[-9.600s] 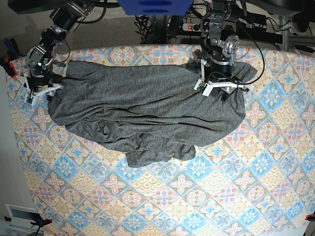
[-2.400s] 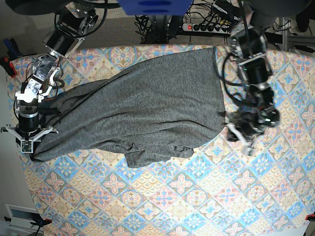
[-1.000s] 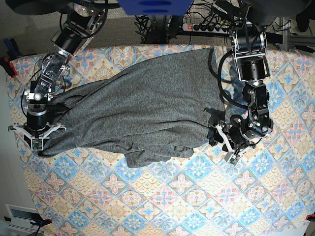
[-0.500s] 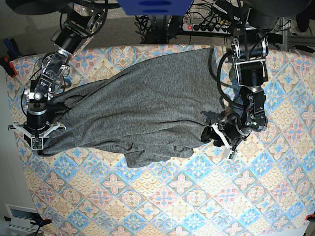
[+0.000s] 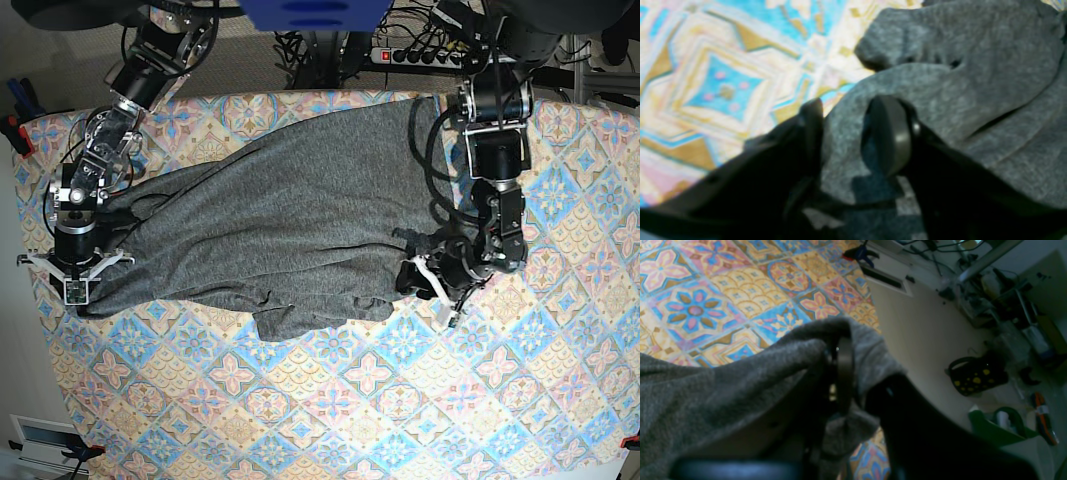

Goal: Layout the t-shirt on the table in an organized manner, then fold the t-shirt properly
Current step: 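Hold the hem with both grippers and stretch the shirt taut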

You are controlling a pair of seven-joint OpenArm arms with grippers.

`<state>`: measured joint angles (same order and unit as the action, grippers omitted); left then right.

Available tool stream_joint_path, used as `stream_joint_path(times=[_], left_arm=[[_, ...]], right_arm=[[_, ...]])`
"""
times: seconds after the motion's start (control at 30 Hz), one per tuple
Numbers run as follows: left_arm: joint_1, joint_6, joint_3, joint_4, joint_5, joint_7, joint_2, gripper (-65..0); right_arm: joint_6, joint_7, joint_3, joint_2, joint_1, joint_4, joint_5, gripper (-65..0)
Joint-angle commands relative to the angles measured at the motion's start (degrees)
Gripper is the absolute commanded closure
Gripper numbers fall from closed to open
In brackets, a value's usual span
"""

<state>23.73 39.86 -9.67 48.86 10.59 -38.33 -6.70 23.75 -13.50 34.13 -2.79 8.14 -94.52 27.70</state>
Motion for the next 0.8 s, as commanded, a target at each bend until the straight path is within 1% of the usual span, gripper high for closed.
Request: stream_joint_path(times=[0.0, 0.13, 0.23, 0.33, 0.43, 0.47, 0.53, 0.67, 0.7, 0.77], left_arm=[[-0.21, 0.14, 1.36, -0.20, -2.02, -4.44, 0.24, -21.5], [-0.47, 0.14, 6.11, -0.20, -2.02, -4.53, 0.15, -16.1], [-1.00, 0.14, 8.40, -0.20, -2.02, -4.53, 0.15, -8.7], [-1.00, 0.14, 8.31, -0.20, -1.93, -4.53, 0.15, -1.5], [-1.00, 0.14, 5.94, 0.06, -1.93, -4.71, 0.15, -2.4], [-0.91, 0.14, 4.44, 0.15, -1.93, -5.50, 0.15, -2.1], [-0.56, 0.14, 1.72, 1.20, -1.75, -7.52, -1.08, -1.8], [-1.44, 0.14, -2.68, 12.63, -1.93, -12.62, -2.31, -1.8], [-1.79, 0.14, -3.47, 15.27, -1.93, -13.94, -2.49, -1.8], [-1.97, 0.14, -4.88, 20.81, -1.93, -16.75, -3.45, -1.8]], right_arm=[[-0.67, 1.58, 0.02, -0.77, 1.13, -1.17, -0.58, 0.0], [-0.67, 1.67, 0.02, -0.77, 1.31, -1.17, -0.58, 0.0], [-0.67, 1.67, 0.02, -0.77, 1.31, -1.17, -0.58, 0.0], [-0.67, 1.67, 0.02, -0.77, 1.31, -1.17, -0.58, 0.0], [-0.67, 1.67, 0.02, -0.77, 1.31, -1.17, -0.58, 0.0], [-0.67, 1.67, 0.02, -0.77, 1.31, -1.26, -0.58, 0.0], [-0.67, 1.67, 0.02, -0.77, 1.31, -1.44, -0.58, 0.0], [-0.67, 1.94, 0.02, -0.77, 1.31, -1.61, -0.58, 0.0], [-0.67, 2.73, 0.02, -0.77, 1.31, -1.61, -0.76, 0.0], [-0.67, 5.98, 0.11, -0.69, 1.31, -1.61, -0.85, 0.0]])
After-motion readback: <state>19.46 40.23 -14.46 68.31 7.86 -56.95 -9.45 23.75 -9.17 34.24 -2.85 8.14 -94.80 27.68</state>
